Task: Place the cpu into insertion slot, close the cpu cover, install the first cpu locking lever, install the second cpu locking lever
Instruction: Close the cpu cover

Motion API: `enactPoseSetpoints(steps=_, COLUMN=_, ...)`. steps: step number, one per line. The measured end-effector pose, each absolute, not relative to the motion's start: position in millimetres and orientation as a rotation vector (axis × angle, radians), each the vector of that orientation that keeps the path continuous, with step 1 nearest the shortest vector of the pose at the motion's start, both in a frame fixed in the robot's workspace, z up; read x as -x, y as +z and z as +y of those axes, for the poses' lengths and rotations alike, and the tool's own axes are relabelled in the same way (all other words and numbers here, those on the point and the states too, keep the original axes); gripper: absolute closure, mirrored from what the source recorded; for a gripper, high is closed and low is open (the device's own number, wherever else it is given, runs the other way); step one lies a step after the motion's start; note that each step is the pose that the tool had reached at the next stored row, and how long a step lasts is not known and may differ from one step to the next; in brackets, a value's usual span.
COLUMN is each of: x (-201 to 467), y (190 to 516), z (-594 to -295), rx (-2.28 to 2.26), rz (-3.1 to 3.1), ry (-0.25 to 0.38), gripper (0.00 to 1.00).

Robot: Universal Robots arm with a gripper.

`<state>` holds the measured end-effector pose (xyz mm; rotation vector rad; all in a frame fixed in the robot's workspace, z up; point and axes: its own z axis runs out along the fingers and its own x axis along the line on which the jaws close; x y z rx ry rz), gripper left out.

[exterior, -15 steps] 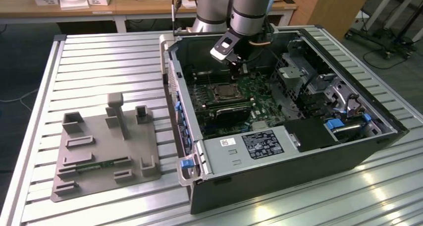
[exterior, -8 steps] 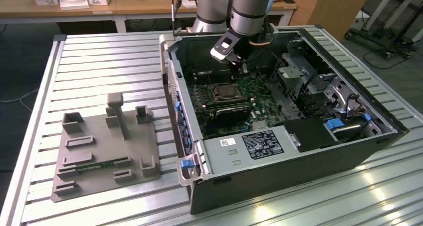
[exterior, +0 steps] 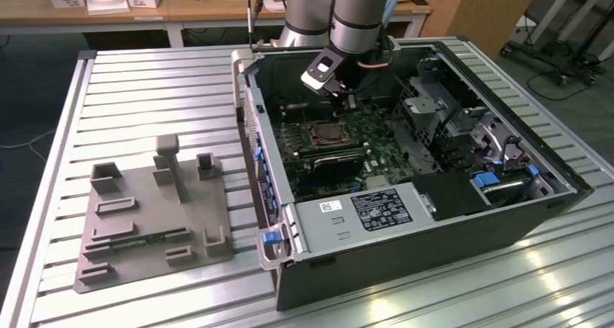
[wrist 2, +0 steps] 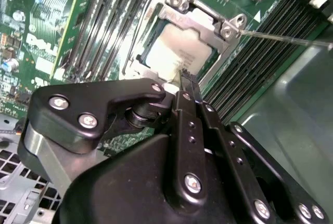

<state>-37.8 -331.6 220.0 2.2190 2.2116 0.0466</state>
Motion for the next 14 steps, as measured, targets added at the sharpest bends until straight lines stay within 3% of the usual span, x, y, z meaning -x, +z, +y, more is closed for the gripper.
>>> enactPoseSetpoints(steps=14, x=63, y=210, z=-332, rx=-2.208, rz=2.212, ry=0.057, gripper=0.90)
